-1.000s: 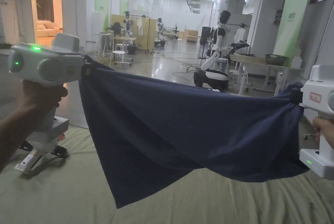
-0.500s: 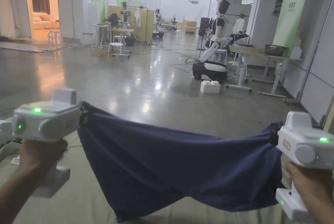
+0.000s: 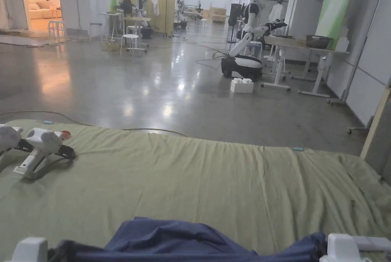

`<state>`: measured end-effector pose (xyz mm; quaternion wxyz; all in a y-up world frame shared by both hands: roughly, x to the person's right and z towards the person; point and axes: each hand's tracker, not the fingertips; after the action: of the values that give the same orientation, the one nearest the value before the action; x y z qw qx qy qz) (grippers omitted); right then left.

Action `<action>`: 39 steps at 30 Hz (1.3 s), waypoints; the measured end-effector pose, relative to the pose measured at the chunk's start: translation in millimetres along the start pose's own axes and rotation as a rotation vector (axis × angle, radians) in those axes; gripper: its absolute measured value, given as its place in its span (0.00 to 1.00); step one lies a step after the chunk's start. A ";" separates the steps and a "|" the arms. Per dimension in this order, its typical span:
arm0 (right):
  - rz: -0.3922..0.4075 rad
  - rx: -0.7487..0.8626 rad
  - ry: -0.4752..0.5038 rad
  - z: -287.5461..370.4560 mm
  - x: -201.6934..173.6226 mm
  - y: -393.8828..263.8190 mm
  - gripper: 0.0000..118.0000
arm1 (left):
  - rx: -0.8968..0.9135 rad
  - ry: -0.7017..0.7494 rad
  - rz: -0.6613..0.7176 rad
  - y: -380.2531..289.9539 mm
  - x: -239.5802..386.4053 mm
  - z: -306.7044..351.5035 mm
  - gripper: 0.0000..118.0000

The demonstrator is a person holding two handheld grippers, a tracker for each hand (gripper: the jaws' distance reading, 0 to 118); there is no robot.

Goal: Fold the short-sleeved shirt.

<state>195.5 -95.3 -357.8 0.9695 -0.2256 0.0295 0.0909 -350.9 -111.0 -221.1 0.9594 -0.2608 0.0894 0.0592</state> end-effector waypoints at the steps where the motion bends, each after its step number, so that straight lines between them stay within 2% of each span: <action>1: 0.007 -0.008 0.003 7.1 -0.2 -11.7 0.04 | -0.013 0.004 -0.002 -11.9 0.0 5.8 0.00; 9: -0.008 -0.088 -0.026 51.4 -2.1 -78.6 0.04 | -0.120 -0.011 0.052 -75.6 -1.4 39.9 0.00; 13: -0.032 -0.122 -0.009 59.6 -6.1 -102.4 0.04 | -0.185 -0.022 0.021 -92.8 7.0 37.3 0.00; 14: -0.029 -0.124 -0.003 61.7 -8.1 -107.0 0.04 | -0.186 -0.019 0.016 -94.6 12.3 40.1 0.02; 15: -0.023 -0.121 -0.005 64.2 -10.5 -109.6 0.06 | -0.183 -0.014 0.010 -94.5 14.3 41.0 0.10; 16: -0.006 -0.113 -0.014 69.2 -13.3 -110.5 0.12 | -0.178 -0.009 0.005 -92.5 16.2 43.2 0.18; 17: 0.008 -0.096 -0.030 74.3 -15.4 -109.0 0.25 | -0.166 -0.007 -0.005 -89.7 19.6 45.8 0.30; 18: 0.009 -0.079 -0.035 78.1 -16.6 -106.4 0.52 | -0.151 -0.010 -0.016 -86.9 23.5 48.2 0.49; 19: 0.006 -0.052 -0.028 83.9 -17.8 -101.2 0.69 | -0.125 -0.010 -0.029 -82.4 27.7 50.7 0.62; 20: -0.002 -0.012 -0.028 90.1 -20.1 -94.7 0.80 | -0.096 -0.005 -0.046 -76.4 33.0 53.0 0.70; 21: -0.004 0.022 -0.042 95.0 -22.6 -88.1 0.83 | -0.069 -0.005 -0.062 -70.3 38.1 55.4 0.74; 25: -0.003 0.114 -0.030 109.3 -35.7 -54.2 0.83 | 0.039 -0.048 -0.094 -41.1 65.2 64.9 0.74; 28: -0.071 0.174 0.009 114.0 -45.9 -33.8 0.81 | 0.125 -0.054 -0.079 -19.6 88.4 70.7 0.72; 29: -0.081 0.186 0.008 115.7 -51.2 -27.8 0.78 | 0.158 -0.058 -0.077 -13.3 95.8 72.5 0.69; 31: -0.091 0.214 0.009 119.4 -61.2 -18.4 0.58 | 0.208 -0.044 -0.069 -4.2 109.3 75.0 0.59; 32: -0.101 0.241 0.008 121.1 -66.0 -14.2 0.45 | 0.228 -0.040 -0.069 -0.2 115.9 76.2 0.51; 33: -0.106 0.257 0.009 123.0 -70.6 -11.1 0.27 | 0.239 -0.039 -0.071 2.4 121.3 77.1 0.36; 34: -0.109 0.268 0.010 125.0 -75.1 -8.1 0.15 | 0.252 -0.033 -0.071 4.3 126.5 77.0 0.24; 35: -0.111 0.278 0.008 126.6 -79.0 -5.6 0.07 | 0.264 -0.032 -0.072 6.4 131.7 78.2 0.11; 36: -0.111 0.285 0.013 128.1 -82.0 -3.3 0.05 | 0.266 -0.031 -0.073 8.1 135.8 79.0 0.01; 39: -0.105 0.308 0.015 132.2 -89.9 -0.5 0.00 | 0.288 -0.013 -0.093 9.1 144.8 81.4 0.00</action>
<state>109.4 -51.8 -230.3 0.9958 -0.0762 0.0385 0.0328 -199.4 -52.0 -185.8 0.9892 -0.1241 0.0784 0.0028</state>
